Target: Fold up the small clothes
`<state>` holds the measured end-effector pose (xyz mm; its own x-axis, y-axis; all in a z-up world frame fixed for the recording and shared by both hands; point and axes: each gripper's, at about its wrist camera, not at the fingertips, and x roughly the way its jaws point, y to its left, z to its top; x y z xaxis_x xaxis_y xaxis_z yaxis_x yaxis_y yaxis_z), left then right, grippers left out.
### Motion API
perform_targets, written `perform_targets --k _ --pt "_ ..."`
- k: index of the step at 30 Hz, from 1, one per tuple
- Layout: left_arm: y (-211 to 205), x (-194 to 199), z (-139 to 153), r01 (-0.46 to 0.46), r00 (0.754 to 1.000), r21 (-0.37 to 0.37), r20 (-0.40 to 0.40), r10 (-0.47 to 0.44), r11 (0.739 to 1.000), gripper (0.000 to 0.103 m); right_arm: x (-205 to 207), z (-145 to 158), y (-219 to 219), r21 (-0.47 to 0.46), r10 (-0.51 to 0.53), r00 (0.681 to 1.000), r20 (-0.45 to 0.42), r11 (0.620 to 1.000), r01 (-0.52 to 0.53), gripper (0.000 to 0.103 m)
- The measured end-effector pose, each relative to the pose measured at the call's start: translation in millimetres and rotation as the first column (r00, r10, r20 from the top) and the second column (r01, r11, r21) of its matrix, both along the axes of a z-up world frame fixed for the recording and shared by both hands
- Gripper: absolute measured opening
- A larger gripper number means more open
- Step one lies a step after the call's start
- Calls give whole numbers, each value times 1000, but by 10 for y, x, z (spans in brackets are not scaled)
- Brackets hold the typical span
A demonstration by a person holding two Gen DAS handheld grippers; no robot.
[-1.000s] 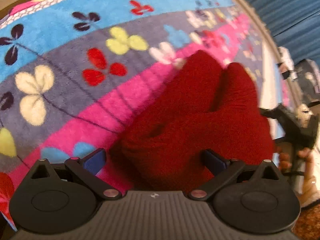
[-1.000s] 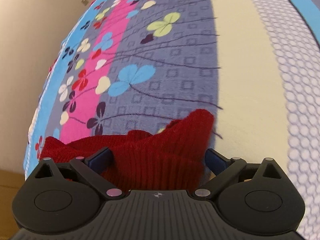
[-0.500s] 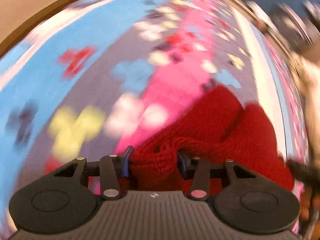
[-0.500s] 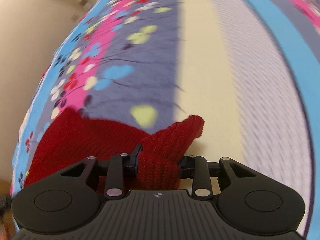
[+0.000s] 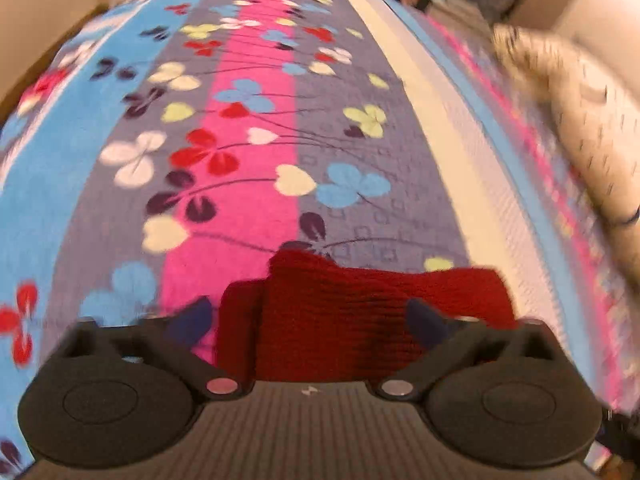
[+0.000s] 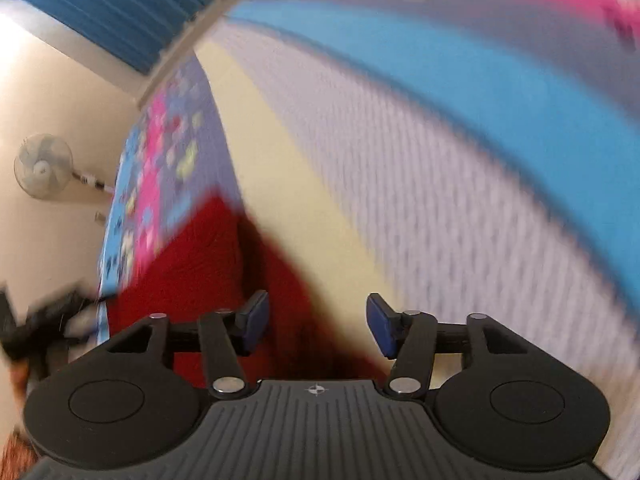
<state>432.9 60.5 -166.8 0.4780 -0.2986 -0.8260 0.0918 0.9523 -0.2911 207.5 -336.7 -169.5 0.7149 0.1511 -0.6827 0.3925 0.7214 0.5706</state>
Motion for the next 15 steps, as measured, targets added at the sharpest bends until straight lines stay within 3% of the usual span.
perform_targets --k 2,4,6,7,8,9,10,12,15 --pt "79 11 -32 -12 1000 -27 -11 12 1000 103 301 133 -1 -38 91 996 23 995 -91 74" --pt "83 37 -79 -17 1000 -29 -26 16 999 103 674 111 84 -5 239 970 41 971 -239 76" --pt "52 49 -129 -14 999 -36 -46 13 999 102 1000 -31 245 14 333 943 -10 943 -333 76" --pt "33 46 -136 -10 999 -48 -51 8 999 93 1125 -104 322 24 362 931 -34 932 -362 60" --pt "26 14 -115 -1 999 -56 -41 -2 998 62 1217 -140 400 18 376 926 -34 927 -375 27" --pt "15 -7 -84 13 999 -51 -29 -15 999 46 1260 -106 466 -10 376 926 -26 927 -376 26" --pt "14 -42 -36 12 1000 -18 -12 -12 1000 34 1286 -29 526 -54 380 925 4 924 -379 18" --pt "98 -121 3 -8 1000 -17 23 8 1000 28 1376 135 593 -134 393 918 46 913 -384 17" --pt "269 -143 -130 -62 998 -30 -7 62 998 28 1566 -35 668 -128 380 925 -23 916 -379 17"
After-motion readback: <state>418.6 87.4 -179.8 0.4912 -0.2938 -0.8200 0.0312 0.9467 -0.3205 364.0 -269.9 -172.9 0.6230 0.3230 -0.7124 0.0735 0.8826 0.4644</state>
